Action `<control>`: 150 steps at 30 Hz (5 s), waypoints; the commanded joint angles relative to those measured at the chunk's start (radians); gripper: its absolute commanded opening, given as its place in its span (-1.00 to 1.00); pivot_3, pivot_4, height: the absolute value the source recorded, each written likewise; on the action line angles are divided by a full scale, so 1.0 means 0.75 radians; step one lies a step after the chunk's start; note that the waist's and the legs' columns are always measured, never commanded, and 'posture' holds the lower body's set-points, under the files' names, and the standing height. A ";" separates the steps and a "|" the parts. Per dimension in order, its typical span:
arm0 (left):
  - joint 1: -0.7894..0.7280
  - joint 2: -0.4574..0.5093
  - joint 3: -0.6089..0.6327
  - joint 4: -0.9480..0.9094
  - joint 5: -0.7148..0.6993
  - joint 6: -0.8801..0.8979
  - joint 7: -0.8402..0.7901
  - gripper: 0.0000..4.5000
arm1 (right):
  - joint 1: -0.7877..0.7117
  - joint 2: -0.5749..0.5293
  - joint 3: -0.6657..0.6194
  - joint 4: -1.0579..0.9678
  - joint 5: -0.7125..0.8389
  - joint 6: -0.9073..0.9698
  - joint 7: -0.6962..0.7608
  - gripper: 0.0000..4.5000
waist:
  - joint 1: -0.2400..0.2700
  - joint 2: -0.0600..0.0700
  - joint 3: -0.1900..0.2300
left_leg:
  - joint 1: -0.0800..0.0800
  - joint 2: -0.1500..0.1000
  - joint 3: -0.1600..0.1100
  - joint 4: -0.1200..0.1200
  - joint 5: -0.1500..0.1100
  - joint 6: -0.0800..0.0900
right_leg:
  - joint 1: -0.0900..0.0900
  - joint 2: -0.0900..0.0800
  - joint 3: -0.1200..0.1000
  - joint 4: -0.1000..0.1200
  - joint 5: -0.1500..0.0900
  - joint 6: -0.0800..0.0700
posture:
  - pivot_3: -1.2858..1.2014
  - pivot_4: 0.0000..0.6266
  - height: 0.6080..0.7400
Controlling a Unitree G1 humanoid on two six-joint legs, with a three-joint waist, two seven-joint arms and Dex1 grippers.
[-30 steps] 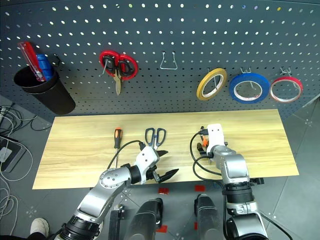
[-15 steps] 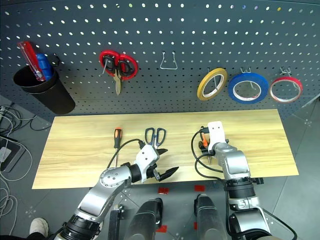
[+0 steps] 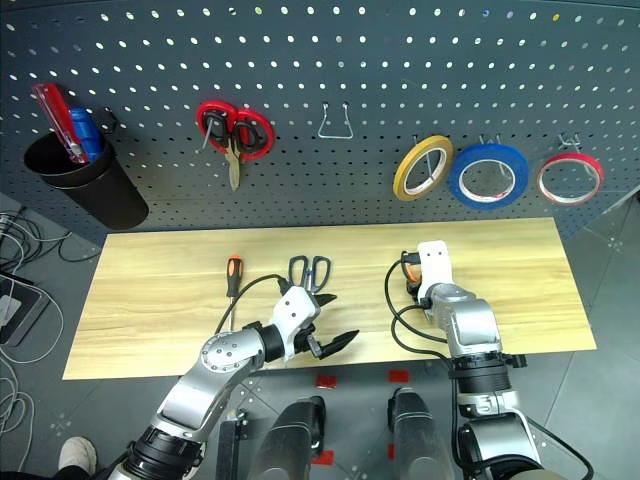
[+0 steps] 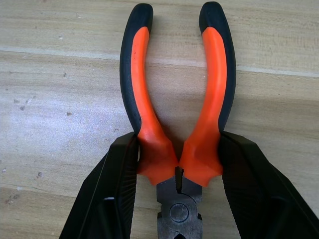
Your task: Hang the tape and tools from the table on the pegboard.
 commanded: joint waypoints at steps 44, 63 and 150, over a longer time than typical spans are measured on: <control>-0.283 -0.226 0.278 -0.357 -0.103 0.189 0.557 1.00 | -0.330 0.236 0.045 -0.108 0.028 -1.344 0.043 -0.06 | 0.083 -0.016 -0.295 | -0.018 -0.004 0.004 0.000 0.012 -0.022 | -0.017 0.001 -0.004 0.001 0.001 0.000 | 0.18 -0.81 1.00; -0.488 -0.271 0.263 -0.030 -0.089 0.127 0.496 1.00 | -0.610 0.267 -0.015 0.546 -0.041 -1.769 -0.146 -0.06 | 0.079 -0.011 -0.250 | -0.005 -0.004 0.004 0.000 0.011 -0.019 | -0.004 0.001 -0.004 0.001 0.001 0.000 | 0.23 -0.16 1.00; -0.119 -0.415 0.085 0.171 0.207 0.653 0.816 1.00 | 0.489 -0.431 0.373 -0.596 0.192 -1.020 0.925 0.98 | 0.040 -0.020 0.012 | 0.000 -0.003 -0.006 0.001 0.007 -0.010 | 0.003 -0.001 -0.003 0.002 0.001 0.000 | 0.06 0.44 1.00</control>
